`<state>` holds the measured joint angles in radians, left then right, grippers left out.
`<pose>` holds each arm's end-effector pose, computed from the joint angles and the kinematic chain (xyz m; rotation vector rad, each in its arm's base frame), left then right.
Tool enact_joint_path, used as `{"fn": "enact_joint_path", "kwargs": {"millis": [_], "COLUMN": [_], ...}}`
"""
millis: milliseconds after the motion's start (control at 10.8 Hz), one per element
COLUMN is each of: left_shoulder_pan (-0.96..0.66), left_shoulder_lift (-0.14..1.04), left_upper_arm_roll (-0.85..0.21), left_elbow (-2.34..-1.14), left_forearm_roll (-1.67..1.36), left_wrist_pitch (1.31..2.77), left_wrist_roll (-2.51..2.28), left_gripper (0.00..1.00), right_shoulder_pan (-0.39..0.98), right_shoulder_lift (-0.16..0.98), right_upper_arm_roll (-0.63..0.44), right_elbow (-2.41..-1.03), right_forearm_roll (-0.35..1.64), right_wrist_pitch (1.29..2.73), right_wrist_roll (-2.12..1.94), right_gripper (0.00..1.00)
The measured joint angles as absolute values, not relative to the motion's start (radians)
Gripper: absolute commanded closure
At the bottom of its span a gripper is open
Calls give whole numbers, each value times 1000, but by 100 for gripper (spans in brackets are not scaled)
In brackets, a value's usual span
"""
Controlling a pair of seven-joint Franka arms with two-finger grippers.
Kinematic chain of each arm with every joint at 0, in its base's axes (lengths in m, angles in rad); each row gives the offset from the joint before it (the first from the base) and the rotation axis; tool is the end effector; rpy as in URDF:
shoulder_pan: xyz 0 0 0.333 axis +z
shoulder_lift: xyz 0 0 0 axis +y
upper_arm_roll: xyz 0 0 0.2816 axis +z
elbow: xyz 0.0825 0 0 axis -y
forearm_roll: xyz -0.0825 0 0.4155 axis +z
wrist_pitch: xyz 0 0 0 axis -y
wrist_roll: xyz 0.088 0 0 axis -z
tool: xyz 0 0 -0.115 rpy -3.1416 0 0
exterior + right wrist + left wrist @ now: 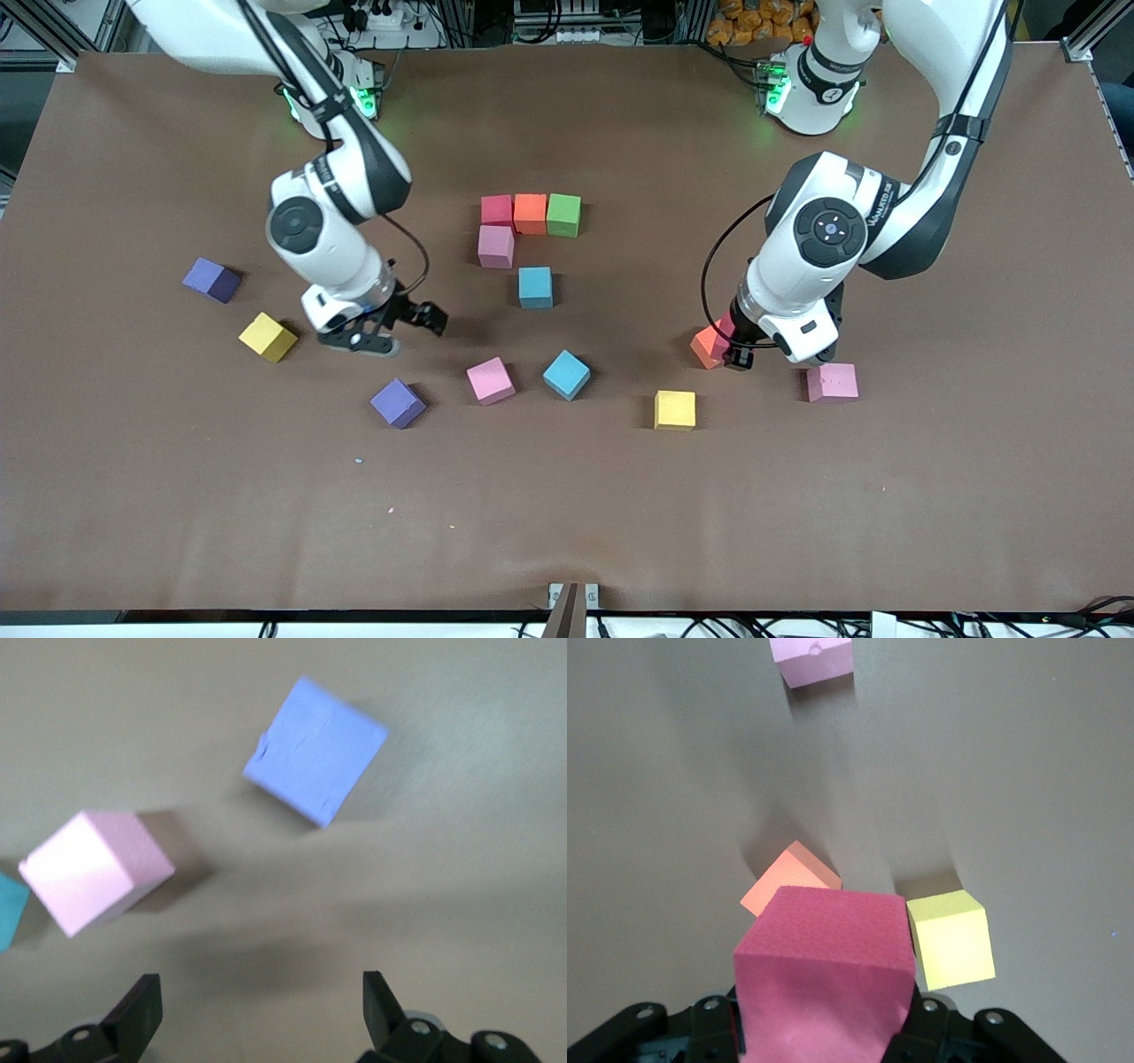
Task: Arrange 11 blocks into digit 3
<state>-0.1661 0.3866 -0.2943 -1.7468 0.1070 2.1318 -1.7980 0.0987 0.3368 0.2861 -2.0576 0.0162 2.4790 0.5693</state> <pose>0.6041 -0.2816 0.3056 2.4800 1.8907 -0.0148 0.5676 0.2308 0.2239 -2.9870 0.3248 -0.0590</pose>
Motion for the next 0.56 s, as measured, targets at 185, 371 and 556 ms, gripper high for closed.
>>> {"fn": "enact_joint_path", "kwargs": {"millis": [185, 371, 556], "left_shoulder_pan": [-142, -111, -92], "left_shoulder_lift": [402, 416, 429], "left_upper_arm_roll": [-291, -290, -290], "left_elbow": [-1744, -1725, -1706], "left_forearm_roll": [107, 107, 107], "left_wrist_pitch": [2131, 2131, 2131], "left_wrist_roll": [-1799, -1798, -1798], "left_gripper": [94, 94, 94], "right_shoulder_pan": [94, 94, 121], "right_shoulder_lift": [370, 422, 460], "right_upper_arm_roll": [267, 253, 250], "right_elbow": [-1995, -1947, -1920], "right_forearm_roll": [16, 16, 17], "right_wrist_pitch": [2443, 2437, 2437], "right_wrist_roll": [569, 568, 568], "right_gripper": [0, 0, 0]}}
